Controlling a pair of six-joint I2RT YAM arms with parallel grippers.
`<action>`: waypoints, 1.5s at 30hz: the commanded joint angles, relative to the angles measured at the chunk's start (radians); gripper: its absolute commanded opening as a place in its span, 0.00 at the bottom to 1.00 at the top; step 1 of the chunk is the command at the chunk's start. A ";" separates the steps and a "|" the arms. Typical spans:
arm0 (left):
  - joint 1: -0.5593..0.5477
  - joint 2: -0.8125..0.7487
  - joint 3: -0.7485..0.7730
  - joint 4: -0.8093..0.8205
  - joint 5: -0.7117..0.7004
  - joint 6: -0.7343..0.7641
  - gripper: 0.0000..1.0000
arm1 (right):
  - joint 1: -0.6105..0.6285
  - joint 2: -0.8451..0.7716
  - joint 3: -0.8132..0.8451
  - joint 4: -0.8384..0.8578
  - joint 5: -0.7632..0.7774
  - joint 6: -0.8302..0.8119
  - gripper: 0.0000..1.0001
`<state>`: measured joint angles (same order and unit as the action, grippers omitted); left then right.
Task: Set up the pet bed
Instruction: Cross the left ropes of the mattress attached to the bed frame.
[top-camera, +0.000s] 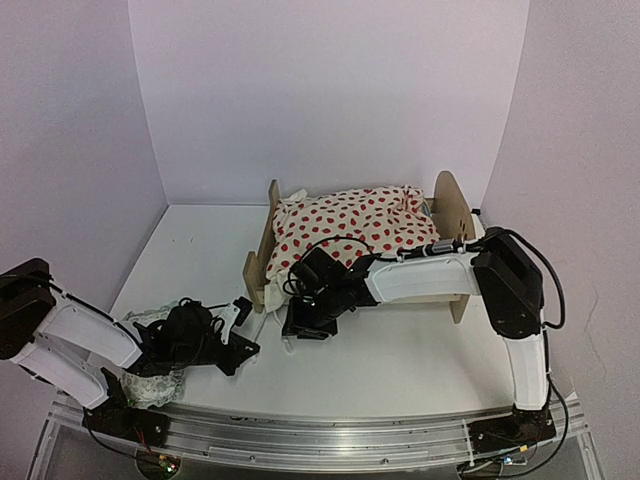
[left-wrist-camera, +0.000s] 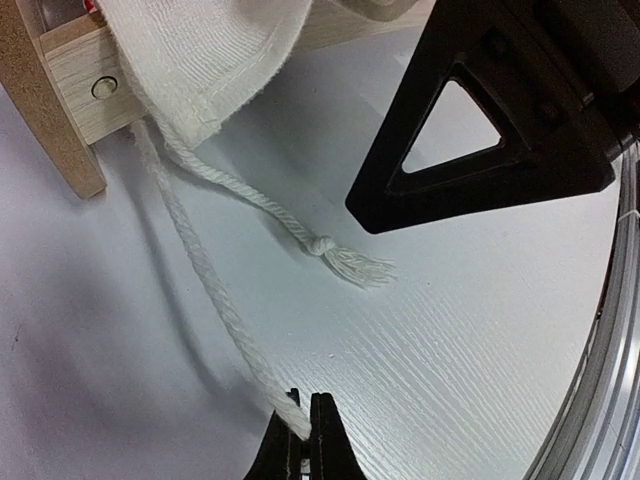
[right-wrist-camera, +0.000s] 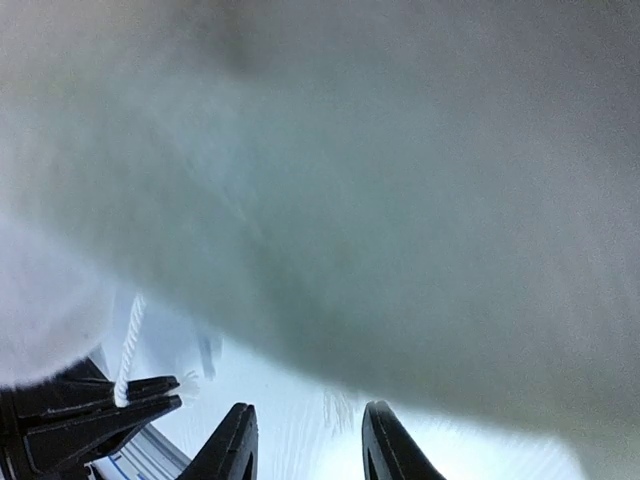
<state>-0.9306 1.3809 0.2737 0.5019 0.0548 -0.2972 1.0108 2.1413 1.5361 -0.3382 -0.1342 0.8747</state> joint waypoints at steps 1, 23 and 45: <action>-0.002 0.019 0.026 0.026 0.020 -0.029 0.00 | 0.014 0.083 0.055 -0.026 -0.027 -0.013 0.35; -0.002 0.008 0.073 -0.029 0.032 -0.074 0.00 | 0.068 0.121 0.208 -0.008 -0.169 -0.016 0.17; -0.002 0.228 0.238 -0.188 0.024 -0.152 0.00 | 0.053 -0.214 -0.033 -0.317 0.185 -0.173 0.52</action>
<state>-0.9306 1.5956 0.4717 0.3860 0.0999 -0.4156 1.0611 1.9115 1.5004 -0.6251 0.0599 0.6844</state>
